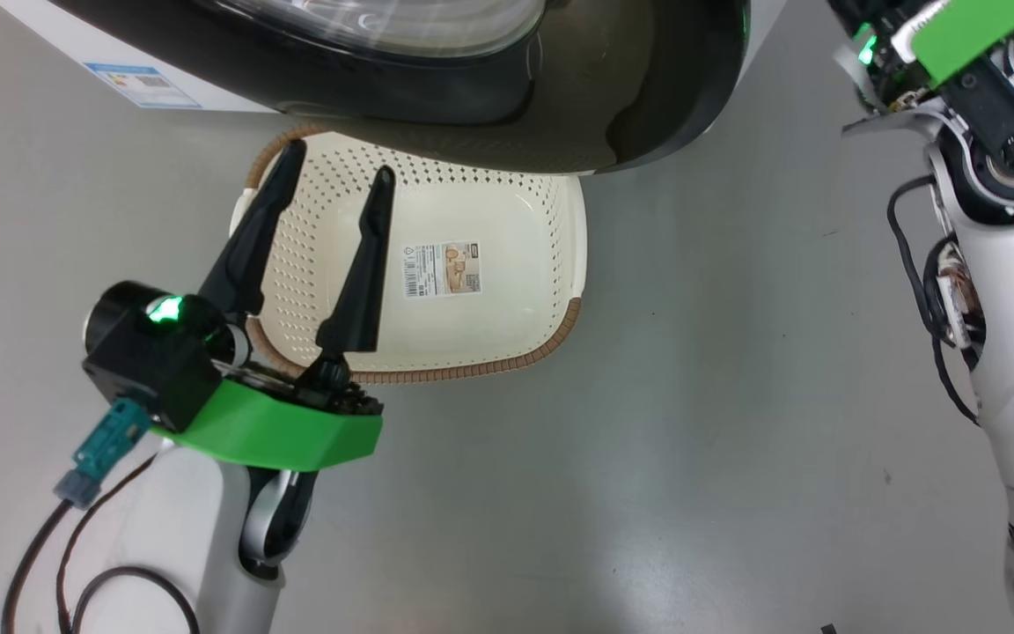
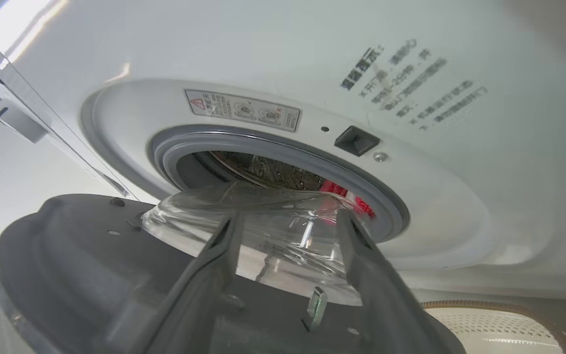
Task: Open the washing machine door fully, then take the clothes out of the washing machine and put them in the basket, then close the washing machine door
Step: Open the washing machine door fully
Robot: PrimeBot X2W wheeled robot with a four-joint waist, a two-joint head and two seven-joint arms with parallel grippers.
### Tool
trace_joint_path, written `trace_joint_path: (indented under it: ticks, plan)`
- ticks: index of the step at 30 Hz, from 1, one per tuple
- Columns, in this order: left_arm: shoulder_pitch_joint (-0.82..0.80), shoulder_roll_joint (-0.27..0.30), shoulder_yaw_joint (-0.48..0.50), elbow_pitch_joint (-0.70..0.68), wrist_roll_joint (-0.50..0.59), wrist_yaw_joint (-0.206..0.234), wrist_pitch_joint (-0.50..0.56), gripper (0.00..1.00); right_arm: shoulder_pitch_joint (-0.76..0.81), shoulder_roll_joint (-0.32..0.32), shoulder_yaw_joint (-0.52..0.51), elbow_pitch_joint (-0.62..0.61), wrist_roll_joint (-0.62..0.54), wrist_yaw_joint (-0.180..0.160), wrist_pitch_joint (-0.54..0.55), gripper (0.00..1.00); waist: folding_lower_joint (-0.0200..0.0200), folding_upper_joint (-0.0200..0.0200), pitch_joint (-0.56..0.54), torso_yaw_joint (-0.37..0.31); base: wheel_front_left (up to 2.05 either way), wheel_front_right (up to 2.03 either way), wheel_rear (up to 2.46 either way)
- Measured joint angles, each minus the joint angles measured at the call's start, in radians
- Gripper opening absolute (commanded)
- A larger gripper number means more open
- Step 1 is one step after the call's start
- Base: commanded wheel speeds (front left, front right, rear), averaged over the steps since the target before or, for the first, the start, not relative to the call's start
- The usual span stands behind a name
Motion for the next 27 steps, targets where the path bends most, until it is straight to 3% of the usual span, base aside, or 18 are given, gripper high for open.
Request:
trace_joint_path:
  ticks: [7, 13, 15, 18, 20, 23, 27]
  plan:
    - [0.0, 0.001, 0.021, -0.001, 0.003, 0.0, 0.0, 1.0, 0.083, -0.066, 0.098, -0.103, -0.195, 0.0, -0.271, 1.0, 0.0, 0.0, 0.003, -0.021, 0.0, 0.0, 0.0]
    - [0.0, 0.0, 0.038, -0.003, 0.005, 0.0, 0.0, 1.0, 0.132, -0.132, 0.224, -0.09, -0.371, 0.0, -0.564, 1.0, 0.0, 0.0, 0.001, -0.038, 0.0, 0.0, 0.0]
    - [0.0, 0.0, 0.048, -0.007, 0.01, 0.0, 0.0, 1.0, 0.146, -0.143, 0.243, -0.072, -0.423, 0.0, -0.615, 1.0, 0.0, 0.0, -0.002, -0.042, 0.0, 0.0, 0.0]
    - [0.002, -0.004, 0.058, -0.012, 0.014, 0.0, 0.0, 1.0, 0.175, -0.14, 0.217, -0.055, -0.519, 0.0, -0.636, 1.0, 0.0, 0.0, -0.007, -0.047, 0.0, 0.0, 0.0]
    - [0.005, -0.007, 0.066, -0.016, 0.016, 0.0, 0.0, 1.0, 0.204, -0.118, 0.135, -0.079, -0.619, 0.0, -0.637, 1.0, 0.0, 0.0, -0.008, -0.051, 0.0, 0.0, 0.0]
    - [0.018, -0.015, 0.079, -0.022, 0.027, 0.0, 0.0, 1.0, 0.259, -0.065, 0.018, -0.125, -0.771, 0.0, -0.637, 1.0, 0.0, 0.0, -0.007, -0.054, 0.0, 0.0, 0.0]
    - [0.021, -0.021, 0.099, -0.031, 0.035, 0.0, 0.0, 1.0, 0.35, 0.009, -0.065, -0.188, -0.952, 0.0, -0.637, 1.0, 0.0, 0.0, -0.006, -0.055, 0.0, 0.0, 0.0]
